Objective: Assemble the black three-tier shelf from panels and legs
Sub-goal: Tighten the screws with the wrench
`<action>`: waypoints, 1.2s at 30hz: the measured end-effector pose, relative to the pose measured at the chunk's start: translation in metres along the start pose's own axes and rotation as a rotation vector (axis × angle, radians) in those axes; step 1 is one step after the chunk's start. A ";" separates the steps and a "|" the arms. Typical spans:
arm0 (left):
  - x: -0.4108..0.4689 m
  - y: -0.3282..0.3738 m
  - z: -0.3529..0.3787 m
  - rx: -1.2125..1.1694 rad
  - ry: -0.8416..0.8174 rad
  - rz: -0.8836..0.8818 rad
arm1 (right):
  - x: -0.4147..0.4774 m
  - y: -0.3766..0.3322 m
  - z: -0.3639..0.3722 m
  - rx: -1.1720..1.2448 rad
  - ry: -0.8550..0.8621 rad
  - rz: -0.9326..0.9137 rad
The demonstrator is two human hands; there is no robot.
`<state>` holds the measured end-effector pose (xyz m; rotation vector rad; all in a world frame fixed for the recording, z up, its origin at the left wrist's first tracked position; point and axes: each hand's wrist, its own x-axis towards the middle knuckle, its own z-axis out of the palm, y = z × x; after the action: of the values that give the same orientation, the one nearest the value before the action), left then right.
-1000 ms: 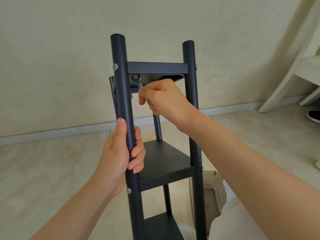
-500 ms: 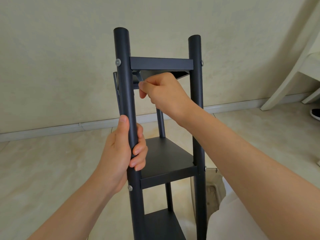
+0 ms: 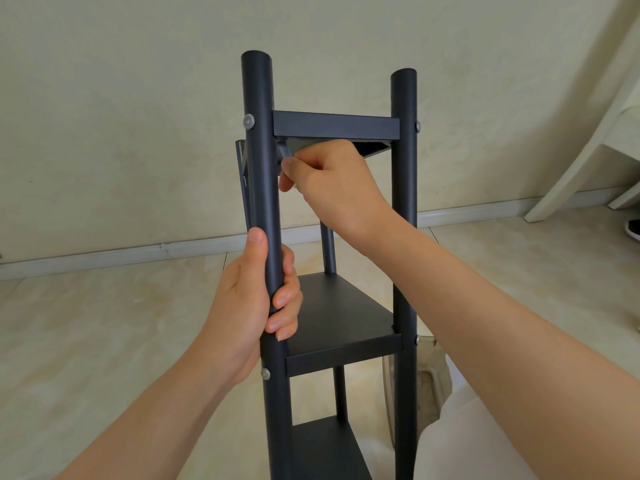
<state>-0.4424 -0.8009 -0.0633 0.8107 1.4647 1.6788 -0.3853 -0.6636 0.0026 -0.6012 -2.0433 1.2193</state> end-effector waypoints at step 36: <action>-0.003 0.001 -0.010 -0.048 -0.082 -0.013 | 0.004 0.025 0.030 0.032 0.125 -0.168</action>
<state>-0.4496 -0.8086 -0.0634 0.8321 1.3661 1.6454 -0.4090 -0.6672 -0.0290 -0.4689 -1.9244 1.0871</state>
